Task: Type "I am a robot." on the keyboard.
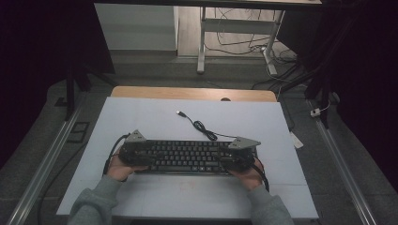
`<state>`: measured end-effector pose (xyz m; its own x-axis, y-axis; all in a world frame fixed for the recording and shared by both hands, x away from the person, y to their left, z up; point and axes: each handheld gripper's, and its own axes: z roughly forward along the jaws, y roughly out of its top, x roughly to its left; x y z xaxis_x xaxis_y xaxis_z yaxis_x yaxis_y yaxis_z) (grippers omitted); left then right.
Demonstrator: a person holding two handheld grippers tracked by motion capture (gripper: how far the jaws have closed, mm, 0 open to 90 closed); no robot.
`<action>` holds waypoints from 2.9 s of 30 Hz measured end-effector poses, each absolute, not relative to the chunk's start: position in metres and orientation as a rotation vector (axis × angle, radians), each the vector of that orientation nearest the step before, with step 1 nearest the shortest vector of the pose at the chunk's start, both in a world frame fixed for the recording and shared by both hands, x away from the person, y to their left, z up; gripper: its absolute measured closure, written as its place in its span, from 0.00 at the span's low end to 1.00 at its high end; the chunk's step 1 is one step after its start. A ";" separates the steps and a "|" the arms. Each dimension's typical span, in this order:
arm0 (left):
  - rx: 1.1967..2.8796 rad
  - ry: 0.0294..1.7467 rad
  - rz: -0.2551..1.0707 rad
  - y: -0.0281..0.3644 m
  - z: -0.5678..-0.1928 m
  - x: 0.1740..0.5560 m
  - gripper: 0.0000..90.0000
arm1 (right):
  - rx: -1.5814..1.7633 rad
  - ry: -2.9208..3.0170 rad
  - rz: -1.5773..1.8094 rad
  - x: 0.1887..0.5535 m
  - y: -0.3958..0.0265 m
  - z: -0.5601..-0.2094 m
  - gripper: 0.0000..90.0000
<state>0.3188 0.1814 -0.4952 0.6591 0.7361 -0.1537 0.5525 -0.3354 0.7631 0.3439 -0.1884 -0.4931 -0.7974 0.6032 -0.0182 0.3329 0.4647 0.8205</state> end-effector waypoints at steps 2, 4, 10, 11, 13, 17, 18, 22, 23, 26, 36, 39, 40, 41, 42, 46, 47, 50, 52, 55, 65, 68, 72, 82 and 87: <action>2.033 0.998 0.277 0.181 -0.495 0.319 0.39 | 0.797 2.412 1.258 0.344 -0.186 -0.492 0.60; 2.036 0.999 0.279 0.181 -0.496 0.319 0.39 | 0.790 2.417 1.269 0.344 -0.182 -0.491 0.60; 2.046 0.988 0.279 0.179 -0.496 0.319 0.39 | 0.787 2.420 1.275 0.344 -0.170 -0.490 0.61; 2.048 0.987 0.280 0.179 -0.496 0.319 0.39 | 0.789 2.422 1.274 0.345 -0.168 -0.489 0.61; 2.048 0.988 0.280 0.179 -0.496 0.319 0.39 | 0.788 2.424 1.268 0.345 -0.163 -0.489 0.62; 2.050 0.987 0.279 0.178 -0.496 0.319 0.39 | 0.782 2.430 1.262 0.348 -0.153 -0.489 0.64; 2.050 0.987 0.279 0.178 -0.496 0.319 0.39 | 0.781 2.433 1.262 0.349 -0.151 -0.489 0.64; 2.052 0.988 0.277 0.178 -0.497 0.319 0.39 | 0.770 2.444 1.257 0.352 -0.140 -0.489 0.69; 2.053 0.986 0.278 0.178 -0.496 0.319 0.39 | 0.764 2.452 1.248 0.352 -0.138 -0.490 0.71; 2.052 0.986 0.278 0.178 -0.496 0.319 0.39 | 0.748 2.472 1.235 0.354 -0.133 -0.491 0.79; 2.063 0.982 0.278 0.177 -0.497 0.319 0.38 | 0.715 2.523 1.203 0.361 -0.116 -0.494 1.00; 2.065 0.981 0.278 0.177 -0.497 0.319 0.38 | 0.713 2.540 1.181 0.363 -0.111 -0.498 1.00; 2.062 0.983 0.277 0.177 -0.497 0.319 0.38 | 0.711 2.547 1.172 0.363 -0.110 -0.499 1.00; 2.062 0.983 0.278 0.177 -0.497 0.319 0.38 | 0.709 2.551 1.164 0.364 -0.109 -0.501 1.00; 2.062 0.983 0.278 0.177 -0.497 0.319 0.38 | 0.707 2.553 1.160 0.365 -0.108 -0.502 1.00; 2.065 0.980 0.279 0.177 -0.497 0.319 0.38 | 0.716 2.553 1.150 0.367 -0.105 -0.505 1.00; 2.065 0.982 0.278 0.176 -0.497 0.319 0.38 | 0.713 2.555 1.145 0.367 -0.104 -0.506 1.00; 2.066 0.980 0.278 0.176 -0.497 0.319 0.38 | 0.726 2.558 1.143 0.369 -0.102 -0.508 1.00; 2.067 0.979 0.278 0.176 -0.497 0.319 0.38 | 0.725 2.563 1.132 0.371 -0.100 -0.509 1.00; 2.063 0.983 0.279 0.177 -0.497 0.319 0.38 | 0.723 2.570 1.123 0.371 -0.097 -0.511 1.00; 2.073 0.976 0.277 0.176 -0.498 0.319 0.38 | 0.715 2.574 1.093 0.374 -0.092 -0.513 1.00; 2.075 0.974 0.277 0.176 -0.497 0.318 0.38 | 0.720 2.572 1.092 0.374 -0.092 -0.513 1.00; 2.071 0.976 0.271 0.176 -0.498 0.319 0.38 | 0.729 2.576 1.087 0.374 -0.092 -0.515 1.00; 2.067 0.978 0.271 0.177 -0.498 0.319 0.38 | 0.734 2.520 1.178 0.370 -0.103 -0.502 1.00; 2.079 0.969 0.276 0.175 -0.498 0.318 0.38 | 0.750 2.497 1.224 0.365 -0.119 -0.494 0.94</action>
<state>0.3182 0.1753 -0.4980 0.6814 0.7202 -0.1299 0.5437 -0.3793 0.7487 0.3645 -0.1190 -0.4936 -0.8326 0.5539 -0.0065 0.3340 0.5114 0.7918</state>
